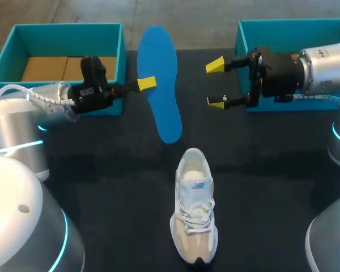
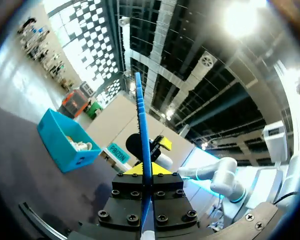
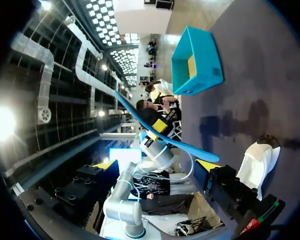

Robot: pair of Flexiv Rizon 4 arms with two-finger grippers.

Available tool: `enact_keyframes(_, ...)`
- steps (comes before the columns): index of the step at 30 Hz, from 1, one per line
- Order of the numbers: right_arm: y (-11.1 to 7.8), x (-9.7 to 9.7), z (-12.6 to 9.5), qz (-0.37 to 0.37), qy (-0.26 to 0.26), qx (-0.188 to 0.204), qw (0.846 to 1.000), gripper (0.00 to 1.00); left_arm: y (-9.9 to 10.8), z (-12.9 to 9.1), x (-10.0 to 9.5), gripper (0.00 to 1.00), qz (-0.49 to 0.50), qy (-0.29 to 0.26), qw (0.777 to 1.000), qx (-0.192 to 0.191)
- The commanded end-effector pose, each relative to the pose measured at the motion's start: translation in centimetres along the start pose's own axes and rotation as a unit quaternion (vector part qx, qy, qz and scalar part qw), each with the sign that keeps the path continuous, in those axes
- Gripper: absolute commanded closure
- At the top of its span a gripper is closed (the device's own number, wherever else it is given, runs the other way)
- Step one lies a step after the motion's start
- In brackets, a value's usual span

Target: Take the shoe out of the shoebox, open the shoe tongue, remove and reinsert the insole, then place the shoe into the shoebox

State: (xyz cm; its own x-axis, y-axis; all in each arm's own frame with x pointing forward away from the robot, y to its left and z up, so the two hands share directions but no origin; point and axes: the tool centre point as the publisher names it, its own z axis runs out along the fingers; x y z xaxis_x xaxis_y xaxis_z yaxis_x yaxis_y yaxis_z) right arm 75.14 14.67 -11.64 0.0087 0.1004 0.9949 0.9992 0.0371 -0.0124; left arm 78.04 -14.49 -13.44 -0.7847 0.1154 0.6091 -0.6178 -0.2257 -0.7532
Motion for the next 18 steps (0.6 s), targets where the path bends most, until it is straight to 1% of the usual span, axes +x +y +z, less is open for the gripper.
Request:
enact_keyframes(1, 0.1, 0.0, 0.2, 0.001, -0.001, 0.0, 1.0, 0.0, 0.1, 0.5, 0.4, 1.0, 0.273, 0.005, 0.962, -0.007)
enact_keyframes(3, 0.1, 0.0, 0.2, 0.001, -0.001, 0.0, 1.0, 0.0, 0.2, 0.6, 0.5, 1.0, 0.305, 0.011, 0.952, -0.011)
enact_keyframes(4, 0.1, 0.0, 0.2, 0.001, -0.001, 0.0, 1.0, 0.0, 0.4, 0.7, 0.6, 1.0, 0.341, 0.009, 0.94, -0.012)
enact_keyframes(5, 0.1, 0.0, 0.2, 0.001, -0.001, 0.0, 1.0, 0.0, 0.6, 0.8, 0.5, 1.0, 0.368, 0.013, 0.93, -0.02)
enact_keyframes(6, 0.1, 0.0, 0.2, 0.001, -0.001, 0.0, 1.0, 0.0, 0.6, 0.7, 0.6, 1.0, 0.382, 0.015, 0.924, -0.021)
enact_keyframes(8, 0.1, 0.0, 0.2, 0.001, -0.001, 0.0, 1.0, 0.0, 0.8, 0.6, 0.7, 1.0, 0.424, 0.016, 0.905, -0.031)
enact_keyframes(10, 0.1, 0.0, 0.2, 0.001, -0.001, 0.0, 1.0, 0.0, 1.0, 0.4, 0.5, 1.0, 0.478, 0.016, 0.877, -0.036)
enact_keyframes(12, 0.1, 0.0, 0.2, 0.001, -0.001, 0.0, 1.0, 0.0, 1.2, 0.2, 0.1, 1.0, 0.539, 0.012, 0.841, -0.042)
enact_keyframes(13, 0.1, 0.0, 0.2, 0.001, -0.001, 0.0, 1.0, 0.0, 1.2, 0.1, -0.1, 1.0, 0.555, 0.011, 0.831, -0.046)
enact_keyframes(14, 0.1, 0.0, 0.2, 0.001, -0.001, 0.0, 1.0, 0.0, 1.2, 0.0, -0.3, 1.0, 0.577, 0.009, 0.815, -0.049)
enact_keyframes(16, 0.1, 0.0, 0.2, 0.001, -0.001, 0.0, 1.0, 0.0, 1.2, -0.3, -0.8, 1.0, 0.625, 0.005, 0.779, -0.056)
enact_keyframes(18, 0.1, 0.0, 0.2, 0.001, -0.001, 0.0, 1.0, 0.0, 1.2, -0.6, -1.4, 1.0, 0.673, 0.0, 0.737, -0.06)
